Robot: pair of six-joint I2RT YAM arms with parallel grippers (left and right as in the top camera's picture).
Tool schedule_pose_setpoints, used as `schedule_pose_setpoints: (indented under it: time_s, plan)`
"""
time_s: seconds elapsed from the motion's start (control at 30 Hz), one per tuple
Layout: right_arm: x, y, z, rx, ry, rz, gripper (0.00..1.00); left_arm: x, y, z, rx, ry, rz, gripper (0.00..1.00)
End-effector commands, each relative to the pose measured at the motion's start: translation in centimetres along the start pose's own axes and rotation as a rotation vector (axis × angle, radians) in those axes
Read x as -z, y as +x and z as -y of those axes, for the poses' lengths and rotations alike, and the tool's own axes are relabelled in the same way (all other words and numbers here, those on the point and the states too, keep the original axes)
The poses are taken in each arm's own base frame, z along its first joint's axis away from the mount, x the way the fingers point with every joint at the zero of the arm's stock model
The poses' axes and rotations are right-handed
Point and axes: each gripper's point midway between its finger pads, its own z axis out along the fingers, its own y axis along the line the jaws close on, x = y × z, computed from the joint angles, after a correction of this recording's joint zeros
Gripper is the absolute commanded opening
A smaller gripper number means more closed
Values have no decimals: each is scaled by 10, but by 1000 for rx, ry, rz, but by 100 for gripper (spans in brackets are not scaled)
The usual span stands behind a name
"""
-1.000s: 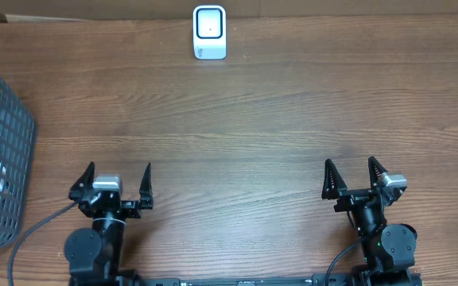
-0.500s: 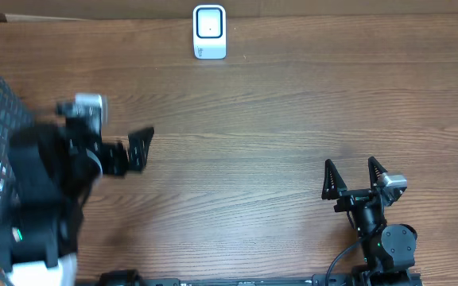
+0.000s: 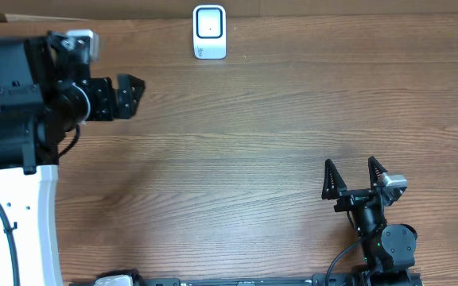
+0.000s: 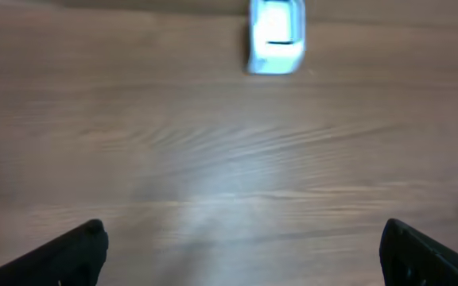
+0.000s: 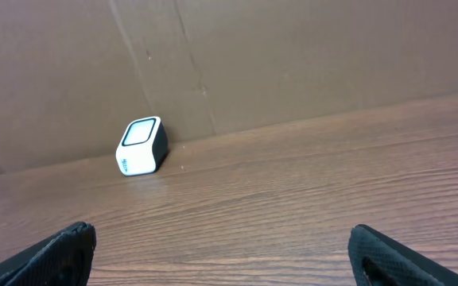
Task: Scan the item barcode
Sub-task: 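Swing the left gripper over to the grey basket and lower inside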
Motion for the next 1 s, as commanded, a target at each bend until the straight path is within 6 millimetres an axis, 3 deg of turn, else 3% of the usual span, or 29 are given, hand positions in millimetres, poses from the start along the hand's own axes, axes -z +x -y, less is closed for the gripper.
schedule_pose_setpoints:
  time_s: [0.0,0.17,0.33,0.5,0.7,0.73,0.97]
  plan:
    - [0,1,1,1,2,4,100,24,-17,-36,105,-198,57,97]
    - [0,1,1,1,2,4,100,60,-24,-103,357,-358,151,100]
    - [0,1,1,1,2,4,100,99,-8,-194,645,-556,252,100]
    - [0,1,1,1,2,4,100,109,3,-258,765,-667,294,100]
    - [0,1,1,1,2,4,100,104,16,-313,767,-712,269,100]
    - [0,1,1,1,2,4,100,95,17,-328,712,-696,245,100]
    - [0,1,1,1,2,4,100,38,31,-376,546,-674,101,99]
